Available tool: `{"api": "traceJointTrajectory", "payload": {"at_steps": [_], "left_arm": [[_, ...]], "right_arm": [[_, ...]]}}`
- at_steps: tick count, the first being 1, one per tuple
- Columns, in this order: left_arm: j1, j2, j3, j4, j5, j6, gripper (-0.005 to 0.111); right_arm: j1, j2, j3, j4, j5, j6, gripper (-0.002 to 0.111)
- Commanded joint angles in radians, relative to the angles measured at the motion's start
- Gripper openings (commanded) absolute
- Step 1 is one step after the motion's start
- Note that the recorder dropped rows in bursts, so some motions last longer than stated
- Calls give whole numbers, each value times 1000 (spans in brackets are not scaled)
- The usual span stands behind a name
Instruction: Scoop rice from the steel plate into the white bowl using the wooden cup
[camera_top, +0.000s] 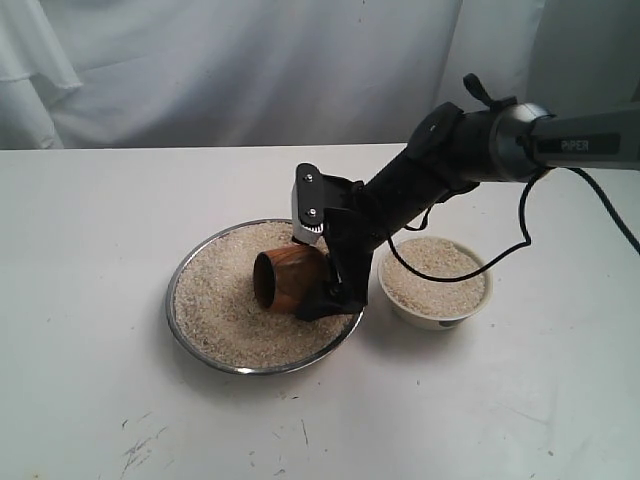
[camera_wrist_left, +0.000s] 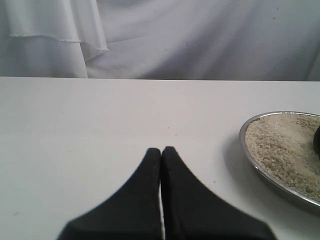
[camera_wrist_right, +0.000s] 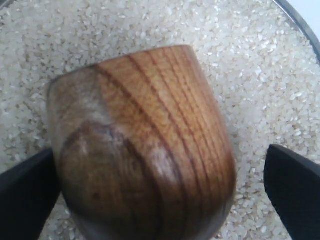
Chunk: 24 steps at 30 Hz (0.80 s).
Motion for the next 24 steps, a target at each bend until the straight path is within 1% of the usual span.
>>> {"api": "traceJointTrajectory", "payload": {"at_steps": [1, 9, 24], "left_arm": [[-2, -5, 5, -1, -6, -3, 0], [-2, -5, 5, -1, -6, -3, 0], [-2, -5, 5, -1, -6, -3, 0]], "right_arm": [[11, 2, -4, 15, 2, 14, 103], [14, 40, -4, 15, -2, 26, 103], [29, 53, -6, 20, -87, 47, 103]]}}
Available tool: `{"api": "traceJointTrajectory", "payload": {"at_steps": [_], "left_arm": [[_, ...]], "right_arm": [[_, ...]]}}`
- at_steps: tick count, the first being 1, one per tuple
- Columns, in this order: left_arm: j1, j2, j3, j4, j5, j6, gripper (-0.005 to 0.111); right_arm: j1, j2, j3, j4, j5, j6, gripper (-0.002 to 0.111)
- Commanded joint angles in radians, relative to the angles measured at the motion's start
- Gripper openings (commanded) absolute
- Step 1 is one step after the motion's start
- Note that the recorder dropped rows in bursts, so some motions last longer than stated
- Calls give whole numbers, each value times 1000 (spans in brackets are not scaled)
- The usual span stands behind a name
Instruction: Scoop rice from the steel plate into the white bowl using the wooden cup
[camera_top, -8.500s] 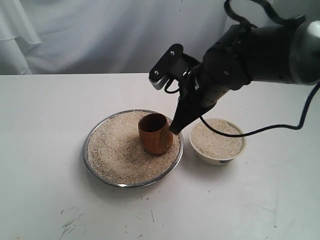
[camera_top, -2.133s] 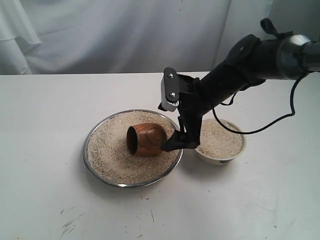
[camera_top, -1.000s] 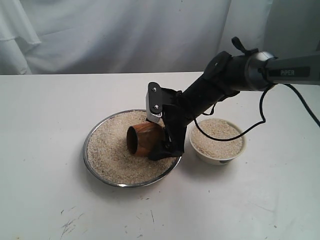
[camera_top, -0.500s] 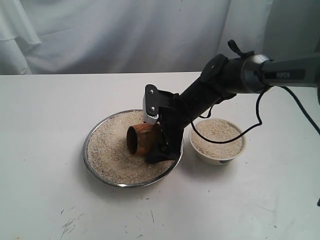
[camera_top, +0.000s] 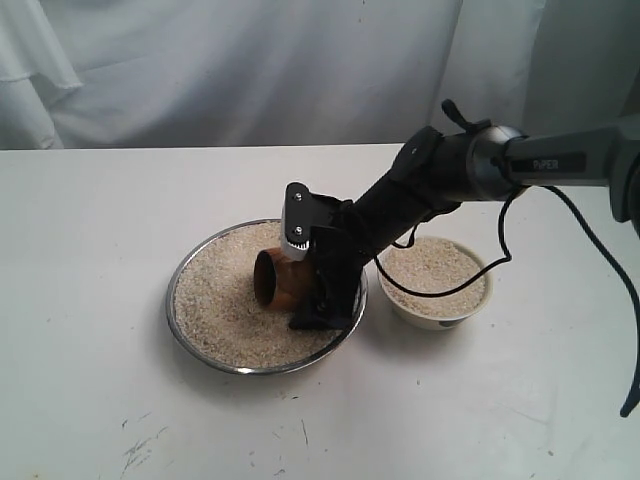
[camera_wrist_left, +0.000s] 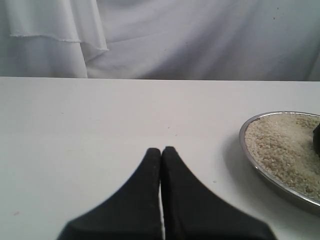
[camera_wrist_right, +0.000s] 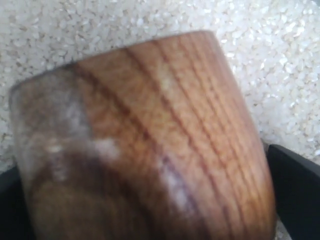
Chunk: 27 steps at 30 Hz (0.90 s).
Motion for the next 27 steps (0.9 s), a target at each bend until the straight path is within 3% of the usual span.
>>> {"api": "traceJointTrajectory", "payload": {"at_steps": [1, 5, 13, 27], "left_arm": [[-2, -5, 5, -1, -6, -3, 0], [-2, -5, 5, -1, -6, -3, 0], [-2, -5, 5, -1, -6, -3, 0], [-2, -5, 5, -1, -6, -3, 0]], "right_arm": [[1, 1, -5, 10, -22, 11, 103], [1, 1, -5, 12, -22, 11, 98], [7, 1, -5, 1, -26, 30, 80], [31, -21, -5, -90, -50, 98, 27]]}}
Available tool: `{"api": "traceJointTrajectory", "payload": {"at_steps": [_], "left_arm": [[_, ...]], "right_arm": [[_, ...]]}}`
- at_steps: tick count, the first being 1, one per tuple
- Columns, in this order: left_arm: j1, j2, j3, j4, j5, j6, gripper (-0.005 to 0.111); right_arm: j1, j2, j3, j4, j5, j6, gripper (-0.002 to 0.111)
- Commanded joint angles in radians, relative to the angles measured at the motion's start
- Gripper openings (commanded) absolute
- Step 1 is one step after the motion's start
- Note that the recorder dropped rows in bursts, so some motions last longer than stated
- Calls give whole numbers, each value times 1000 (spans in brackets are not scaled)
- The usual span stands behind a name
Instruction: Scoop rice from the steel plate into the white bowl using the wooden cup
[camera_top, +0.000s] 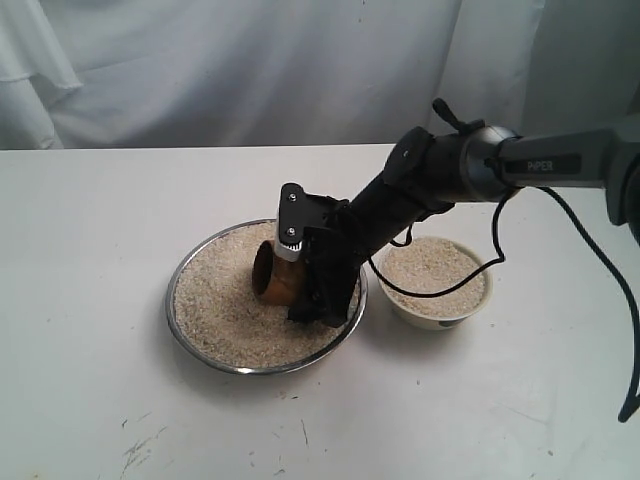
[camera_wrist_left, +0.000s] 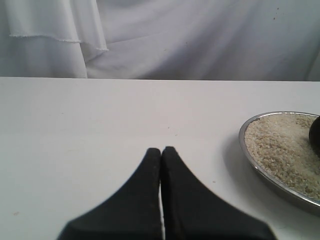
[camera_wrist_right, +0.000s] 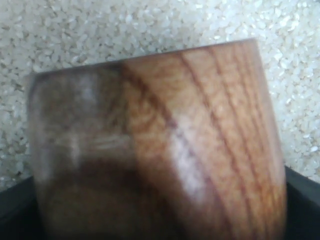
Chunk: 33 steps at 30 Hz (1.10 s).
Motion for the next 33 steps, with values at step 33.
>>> {"api": "traceJointTrajectory", "payload": {"at_steps": [33], "left_arm": [[-2, -5, 5, -1, -6, -3, 0]], "right_arm": [[102, -312, -1, -606, -4, 639, 0]]}}
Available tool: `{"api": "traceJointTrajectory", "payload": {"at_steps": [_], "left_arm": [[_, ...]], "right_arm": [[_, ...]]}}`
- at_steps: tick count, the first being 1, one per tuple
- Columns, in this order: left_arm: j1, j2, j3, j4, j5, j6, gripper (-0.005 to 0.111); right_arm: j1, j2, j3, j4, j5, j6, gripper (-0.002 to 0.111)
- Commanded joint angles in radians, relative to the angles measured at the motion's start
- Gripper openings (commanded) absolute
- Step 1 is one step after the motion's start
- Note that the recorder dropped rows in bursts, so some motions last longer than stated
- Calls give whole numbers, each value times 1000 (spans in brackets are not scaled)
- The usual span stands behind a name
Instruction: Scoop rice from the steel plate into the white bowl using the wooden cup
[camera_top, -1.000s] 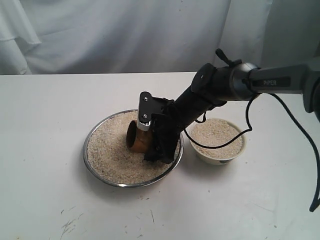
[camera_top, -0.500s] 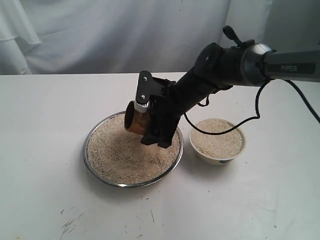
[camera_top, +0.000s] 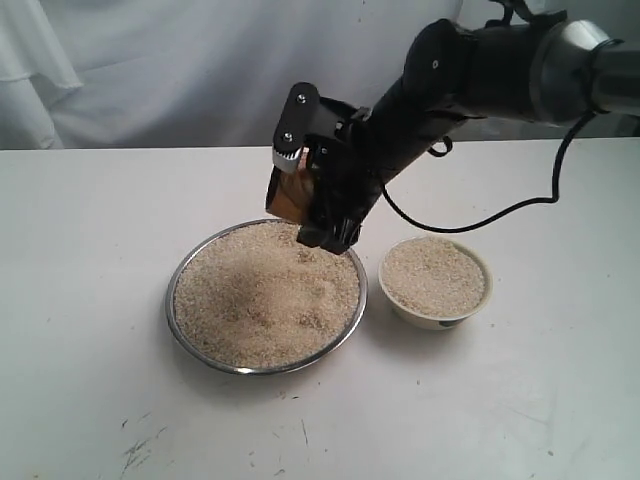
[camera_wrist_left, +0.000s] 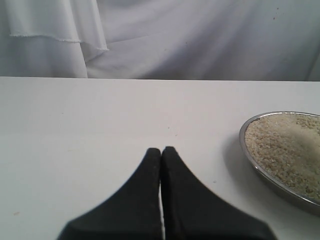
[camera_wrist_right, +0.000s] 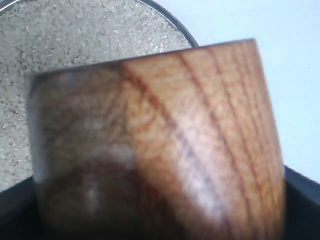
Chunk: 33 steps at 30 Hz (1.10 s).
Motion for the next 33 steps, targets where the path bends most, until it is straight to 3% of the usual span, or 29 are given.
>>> {"api": "traceJointTrajectory", "payload": {"at_steps": [1, 7, 9, 27, 33], "left_arm": [[-2, -5, 5, -1, -6, -3, 0], [-2, -5, 5, -1, -6, -3, 0], [-2, -5, 5, -1, -6, -3, 0], [-2, -5, 5, -1, -6, -3, 0], [-2, -5, 5, -1, -6, -3, 0]], "right_arm": [[82, -28, -1, -259, 2, 102, 0], [182, 60, -1, -876, -45, 464, 0], [185, 80, -1, -967, -43, 527, 0], [268, 173, -3, -1325, -44, 566, 0], [277, 206, -5, -1477, -37, 675, 0]]}}
